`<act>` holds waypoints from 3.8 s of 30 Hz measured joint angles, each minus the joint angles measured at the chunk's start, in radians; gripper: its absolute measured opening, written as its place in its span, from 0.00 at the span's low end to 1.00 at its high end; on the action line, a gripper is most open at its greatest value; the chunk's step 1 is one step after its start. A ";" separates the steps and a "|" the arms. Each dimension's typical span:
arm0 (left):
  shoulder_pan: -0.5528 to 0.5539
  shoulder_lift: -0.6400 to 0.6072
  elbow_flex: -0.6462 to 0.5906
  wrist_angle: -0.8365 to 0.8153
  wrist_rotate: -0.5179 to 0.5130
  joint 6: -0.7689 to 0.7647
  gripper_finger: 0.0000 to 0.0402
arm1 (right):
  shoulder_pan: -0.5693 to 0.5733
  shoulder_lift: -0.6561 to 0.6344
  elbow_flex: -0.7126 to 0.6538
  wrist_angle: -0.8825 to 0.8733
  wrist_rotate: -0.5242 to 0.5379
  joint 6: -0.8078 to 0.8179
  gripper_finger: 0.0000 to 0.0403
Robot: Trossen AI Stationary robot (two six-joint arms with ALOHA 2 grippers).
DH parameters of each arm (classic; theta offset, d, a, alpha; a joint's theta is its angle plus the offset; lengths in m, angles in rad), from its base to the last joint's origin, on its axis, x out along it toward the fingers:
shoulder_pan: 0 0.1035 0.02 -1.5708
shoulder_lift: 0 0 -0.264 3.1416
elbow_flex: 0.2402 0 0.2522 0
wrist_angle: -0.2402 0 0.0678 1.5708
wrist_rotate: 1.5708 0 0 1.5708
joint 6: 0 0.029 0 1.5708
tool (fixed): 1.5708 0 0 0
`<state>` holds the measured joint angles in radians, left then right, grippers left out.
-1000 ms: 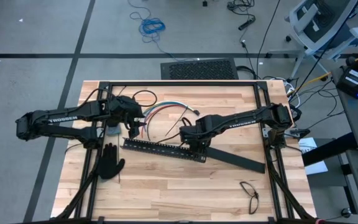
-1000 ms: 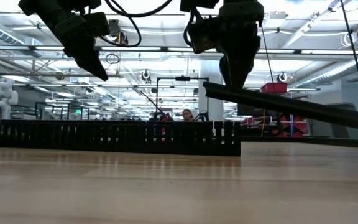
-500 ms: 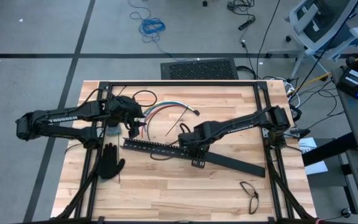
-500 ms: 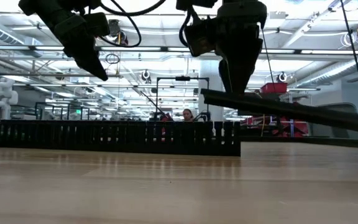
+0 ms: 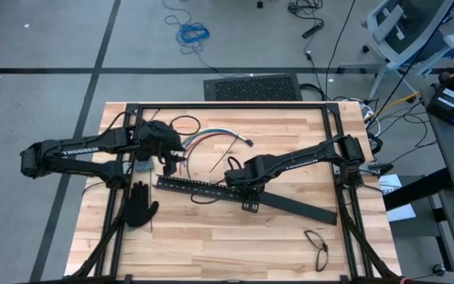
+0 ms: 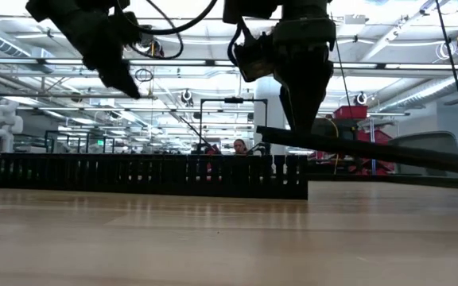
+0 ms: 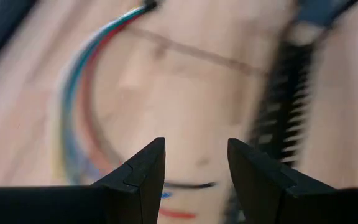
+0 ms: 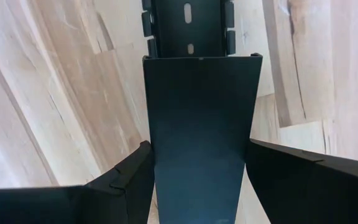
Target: Ziptie cables
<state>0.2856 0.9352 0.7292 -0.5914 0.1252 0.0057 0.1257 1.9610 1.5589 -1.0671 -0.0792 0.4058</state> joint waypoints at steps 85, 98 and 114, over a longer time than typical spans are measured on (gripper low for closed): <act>-0.255 0.336 -0.133 0.504 0.015 0.188 0.55 | -0.010 -0.018 0.003 -0.069 -0.068 -0.029 0.53; -0.256 0.346 -0.133 0.647 0.021 0.213 0.55 | 0.000 -0.012 0.002 -0.061 -0.078 -0.025 0.53; -0.290 0.532 -0.132 0.897 0.077 0.129 0.55 | 0.001 -0.011 0.001 -0.055 -0.077 -0.026 0.53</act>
<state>-0.0039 1.4674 0.5968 0.3058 0.2020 0.1350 0.1265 1.9503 1.5597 -1.1220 -0.1562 0.3800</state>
